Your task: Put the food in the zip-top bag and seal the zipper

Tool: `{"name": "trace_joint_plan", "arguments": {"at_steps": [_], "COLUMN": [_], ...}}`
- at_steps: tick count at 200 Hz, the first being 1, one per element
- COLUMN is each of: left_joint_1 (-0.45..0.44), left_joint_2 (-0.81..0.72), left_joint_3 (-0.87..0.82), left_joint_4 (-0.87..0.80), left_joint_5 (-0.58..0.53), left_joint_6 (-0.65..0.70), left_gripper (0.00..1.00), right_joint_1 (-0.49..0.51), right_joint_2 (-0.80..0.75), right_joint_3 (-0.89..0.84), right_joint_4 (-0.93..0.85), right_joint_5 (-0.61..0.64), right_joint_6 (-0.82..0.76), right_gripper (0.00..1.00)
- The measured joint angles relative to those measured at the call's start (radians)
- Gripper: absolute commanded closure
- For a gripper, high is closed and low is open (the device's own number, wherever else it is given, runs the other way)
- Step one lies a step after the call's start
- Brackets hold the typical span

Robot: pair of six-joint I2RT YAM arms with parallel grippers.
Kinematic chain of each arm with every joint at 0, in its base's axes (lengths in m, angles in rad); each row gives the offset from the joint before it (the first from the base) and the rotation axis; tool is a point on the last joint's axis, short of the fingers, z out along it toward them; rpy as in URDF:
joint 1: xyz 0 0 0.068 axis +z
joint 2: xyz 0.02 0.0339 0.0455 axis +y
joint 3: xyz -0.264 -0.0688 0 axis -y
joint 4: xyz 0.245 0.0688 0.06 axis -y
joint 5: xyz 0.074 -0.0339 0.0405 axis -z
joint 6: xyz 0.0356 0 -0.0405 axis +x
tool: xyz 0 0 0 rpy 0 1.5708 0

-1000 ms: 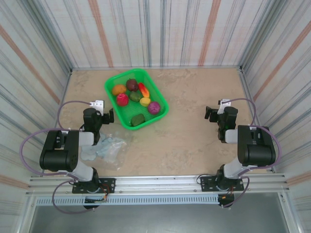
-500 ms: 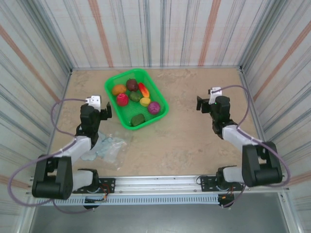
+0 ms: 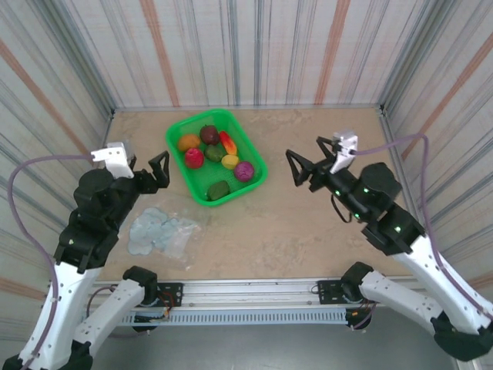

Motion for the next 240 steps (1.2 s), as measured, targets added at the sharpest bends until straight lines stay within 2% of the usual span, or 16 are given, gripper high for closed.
{"name": "trace_joint_plan", "arguments": {"at_steps": [25, 44, 63, 77, 96, 129, 148, 181, 203, 240], "left_joint_1": [0.019, 0.019, 0.033, 0.086, 0.221, 0.504, 0.599, 0.634, 0.634, 0.666], "left_joint_2": [-0.026, -0.016, 0.016, 0.063, 0.158, 0.319, 0.391, 0.522, 0.604, 0.709], "left_joint_3": [-0.011, -0.008, 0.003, 0.015, 0.017, -0.038, -0.090, -0.098, -0.098, -0.085], "left_joint_4": [-0.277, -0.425, -0.543, -0.608, -0.657, -0.641, -0.603, -0.522, -0.468, -0.420], "left_joint_5": [0.024, 0.019, -0.034, -0.067, -0.069, -0.018, -0.001, 0.001, -0.008, -0.031], "left_joint_6": [-0.159, -0.259, -0.359, -0.429, -0.521, -0.678, -0.793, -0.999, -1.125, -1.249], "left_gripper": [0.01, 0.01, 0.01, 0.01, 0.04, 0.09, 0.12, 0.11, 0.04, 0.01], "right_joint_1": [-0.006, 0.047, 0.087, 0.102, 0.105, 0.105, 0.105, 0.106, 0.116, 0.163], "right_joint_2": [0.039, 0.086, 0.124, 0.129, 0.146, 0.231, 0.238, 0.238, 0.240, 0.246], "right_joint_3": [0.080, 0.074, 0.026, -0.047, -0.100, -0.076, -0.066, -0.039, -0.037, -0.037], "right_joint_4": [-0.159, -0.253, -0.319, -0.332, -0.367, -0.415, -0.425, -0.419, -0.415, -0.417], "right_joint_5": [-0.069, -0.033, 0.013, 0.037, 0.078, 0.193, 0.244, 0.289, 0.292, 0.298], "right_joint_6": [0.100, 0.143, 0.189, 0.230, 0.301, 0.400, 0.437, 0.478, 0.484, 0.484], "right_gripper": [0.00, 0.04, 0.07, 0.09, 0.10, 0.11, 0.11, 0.11, 0.11, 0.10]}}
